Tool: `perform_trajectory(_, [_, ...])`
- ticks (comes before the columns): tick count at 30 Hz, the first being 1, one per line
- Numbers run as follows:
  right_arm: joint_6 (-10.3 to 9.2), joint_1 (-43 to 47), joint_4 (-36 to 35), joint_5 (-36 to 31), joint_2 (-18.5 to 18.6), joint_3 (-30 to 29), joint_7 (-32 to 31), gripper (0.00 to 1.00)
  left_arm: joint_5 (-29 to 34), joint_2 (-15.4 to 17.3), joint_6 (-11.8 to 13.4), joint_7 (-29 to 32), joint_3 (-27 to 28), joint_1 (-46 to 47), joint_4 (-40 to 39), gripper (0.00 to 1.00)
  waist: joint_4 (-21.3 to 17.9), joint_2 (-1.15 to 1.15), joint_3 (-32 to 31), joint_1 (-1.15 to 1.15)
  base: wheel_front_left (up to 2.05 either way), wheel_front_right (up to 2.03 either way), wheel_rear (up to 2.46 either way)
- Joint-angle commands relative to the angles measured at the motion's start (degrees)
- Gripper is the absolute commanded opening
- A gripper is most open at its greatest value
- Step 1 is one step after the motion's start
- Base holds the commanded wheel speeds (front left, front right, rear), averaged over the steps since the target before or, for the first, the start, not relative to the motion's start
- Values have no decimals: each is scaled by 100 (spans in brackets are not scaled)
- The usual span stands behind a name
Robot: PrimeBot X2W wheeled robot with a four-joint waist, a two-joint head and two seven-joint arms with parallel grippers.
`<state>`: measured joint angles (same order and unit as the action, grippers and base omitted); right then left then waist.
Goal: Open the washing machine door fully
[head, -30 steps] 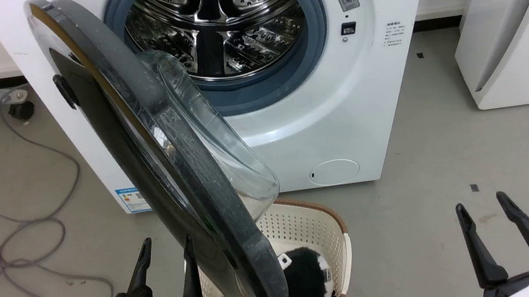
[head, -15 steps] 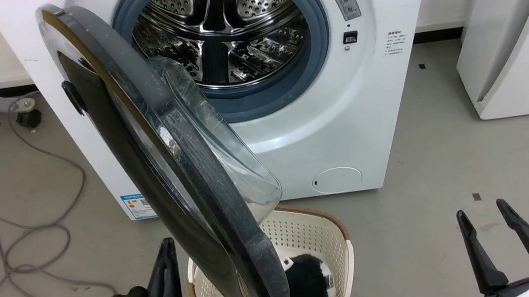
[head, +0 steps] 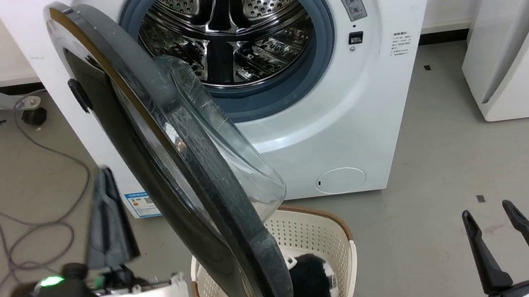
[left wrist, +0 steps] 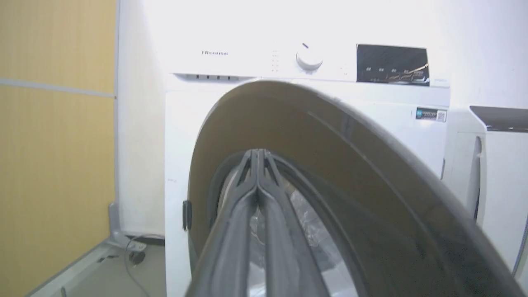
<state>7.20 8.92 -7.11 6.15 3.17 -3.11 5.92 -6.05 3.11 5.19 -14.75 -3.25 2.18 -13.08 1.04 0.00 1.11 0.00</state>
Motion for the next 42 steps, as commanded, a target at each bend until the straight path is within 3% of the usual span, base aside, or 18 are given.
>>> perform_trajectory(1, [29, 49, -29, 45, -29, 2, 40, 100, 42, 26, 38, -25, -15, 92, -139, 0, -1, 0, 2, 0, 0, 0, 0])
perform_trajectory(8, [29, 33, -50, 43, -29, 17, 40, 100, 66, 7, 60, -25, -385, 346, -1588, 0, -16, 0, 48, 0, 0, 0, 0])
perform_trajectory(16, [29, 31, -17, 35, -29, -8, 39, 100, -141, -9, -330, 222, -1628, 433, -2129, 0, 6, 0, 49, 0, 0, 0, 0])
perform_trajectory(22, [29, 64, 17, 34, -29, -10, 39, 100, -525, -10, -757, 868, -2698, 261, -1873, 0, 25, 0, -14, 0, 0, 0, 0])
perform_trajectory(26, [29, 89, 28, 34, -29, -17, 28, 100, -765, 73, -882, 1433, -3124, 11, -1547, 0, 27, 0, -28, 0, 0, 0, 0])
perform_trajectory(34, [29, 131, 27, 34, -29, -23, -12, 100, -921, 317, -801, 2421, -3503, -468, -921, 0, 27, 0, -36, 0, 0, 0, 0])
perform_trajectory(42, [29, 99, 24, 53, -29, -26, -20, 100, -830, 232, -585, 2254, -3349, -229, 26, 0, 47, 0, 28, 0, 0, 0, 0])
